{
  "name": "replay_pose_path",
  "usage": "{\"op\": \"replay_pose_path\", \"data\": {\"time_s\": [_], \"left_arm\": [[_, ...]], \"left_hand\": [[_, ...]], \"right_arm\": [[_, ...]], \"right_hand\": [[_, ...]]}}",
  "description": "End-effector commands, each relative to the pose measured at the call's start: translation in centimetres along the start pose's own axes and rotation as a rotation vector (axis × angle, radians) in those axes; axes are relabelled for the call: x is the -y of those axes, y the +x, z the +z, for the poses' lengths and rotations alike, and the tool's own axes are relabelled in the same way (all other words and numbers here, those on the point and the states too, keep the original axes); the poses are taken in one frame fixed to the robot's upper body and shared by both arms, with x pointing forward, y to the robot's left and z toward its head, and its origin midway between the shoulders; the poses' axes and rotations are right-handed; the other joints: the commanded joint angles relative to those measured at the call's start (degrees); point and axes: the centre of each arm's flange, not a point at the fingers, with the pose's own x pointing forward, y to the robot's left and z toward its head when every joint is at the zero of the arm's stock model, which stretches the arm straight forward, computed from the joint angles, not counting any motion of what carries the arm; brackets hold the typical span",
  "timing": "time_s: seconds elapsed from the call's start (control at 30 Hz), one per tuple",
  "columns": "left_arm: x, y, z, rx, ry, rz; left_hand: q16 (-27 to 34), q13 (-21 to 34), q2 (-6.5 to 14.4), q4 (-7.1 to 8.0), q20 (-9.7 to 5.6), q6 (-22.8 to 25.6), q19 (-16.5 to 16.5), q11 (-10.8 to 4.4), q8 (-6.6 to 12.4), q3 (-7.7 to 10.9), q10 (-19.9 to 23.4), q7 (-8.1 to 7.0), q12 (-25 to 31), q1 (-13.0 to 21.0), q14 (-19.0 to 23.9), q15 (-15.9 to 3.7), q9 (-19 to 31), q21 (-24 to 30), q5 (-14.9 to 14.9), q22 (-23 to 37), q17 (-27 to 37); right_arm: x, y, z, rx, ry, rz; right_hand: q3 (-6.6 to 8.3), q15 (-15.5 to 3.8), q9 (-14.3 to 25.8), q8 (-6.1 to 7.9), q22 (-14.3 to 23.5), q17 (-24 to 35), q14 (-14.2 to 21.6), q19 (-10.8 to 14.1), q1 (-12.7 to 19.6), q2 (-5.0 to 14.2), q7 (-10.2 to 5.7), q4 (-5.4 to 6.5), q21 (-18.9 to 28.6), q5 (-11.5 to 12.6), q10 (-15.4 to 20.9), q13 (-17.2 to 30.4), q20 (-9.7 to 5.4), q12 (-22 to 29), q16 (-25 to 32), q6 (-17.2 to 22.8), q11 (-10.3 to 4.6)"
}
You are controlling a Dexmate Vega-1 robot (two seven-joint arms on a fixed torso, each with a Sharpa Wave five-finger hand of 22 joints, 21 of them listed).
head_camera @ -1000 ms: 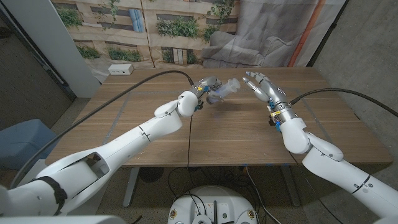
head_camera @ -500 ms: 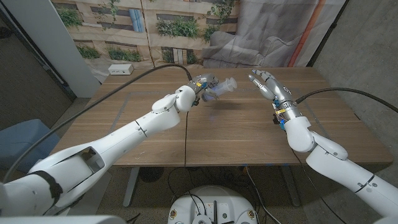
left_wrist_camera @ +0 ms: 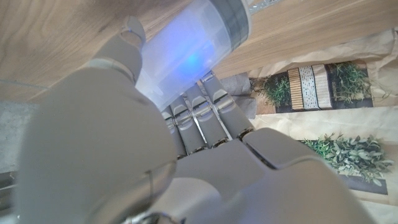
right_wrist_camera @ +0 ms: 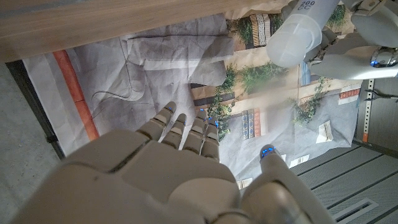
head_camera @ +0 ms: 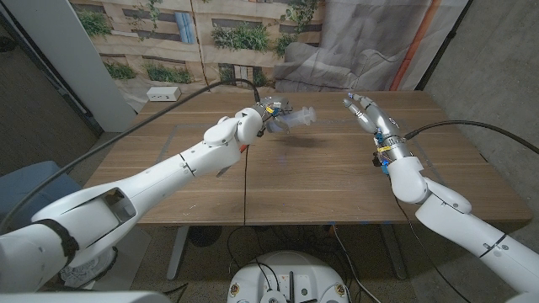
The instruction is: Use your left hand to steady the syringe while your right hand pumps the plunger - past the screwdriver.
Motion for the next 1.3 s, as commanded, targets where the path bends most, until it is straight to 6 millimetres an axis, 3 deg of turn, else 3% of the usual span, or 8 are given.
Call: {"op": "replay_pose_path", "data": {"time_s": [0.03,1.0,1.3], "left_arm": [[-0.5,0.2,0.1,0.008,0.161,-0.034],[2.0,0.8,0.3,0.042,0.316,-0.074],[2.9,0.9,0.4,0.049,0.358,-0.065]], "left_hand": [[0.23,0.1,7.2,2.52,-6.72,2.67,1.86,-2.05,0.17,2.91,1.63,1.61,0.09,-4.3,0.71,-5.84,0.16,0.38,0.59,0.14,0.1],[-0.04,0.08,6.59,2.62,-6.77,1.76,1.02,-2.28,-0.07,2.66,0.41,1.25,-0.3,-4.82,-0.45,-5.7,0.15,0.04,0.51,0.12,0.02],[0.0,0.06,6.54,2.67,-6.79,1.55,0.88,-2.24,-0.1,2.63,0.24,1.23,-0.31,-4.99,-0.64,-5.78,0.15,-0.02,0.51,0.12,0.04]], "right_arm": [[0.0,0.5,-2.0,-0.021,0.14,-0.023],[-1.2,1.7,-6.4,-0.046,0.631,-0.067],[-1.5,2.0,-7.1,-0.073,0.756,-0.037]], "right_hand": [[-0.01,-0.38,0.08,-0.26,0.25,0.35,0.24,0.54,0.64,2.38,-0.06,-0.38,0.32,-0.07,0.0,0.19,-0.03,-0.07,0.27,-0.52,0.66],[-0.29,0.17,0.1,-0.82,0.24,0.59,0.03,0.51,0.19,2.19,0.23,-0.45,-0.12,-0.18,-2.13,0.23,0.17,-0.5,0.13,-3.05,1.97],[-0.54,2.01,0.09,-1.15,0.23,0.55,-0.46,-0.85,-0.39,1.72,0.23,-0.25,-0.64,-0.16,-4.64,0.23,0.52,-0.72,-0.34,-5.82,2.3]]}}
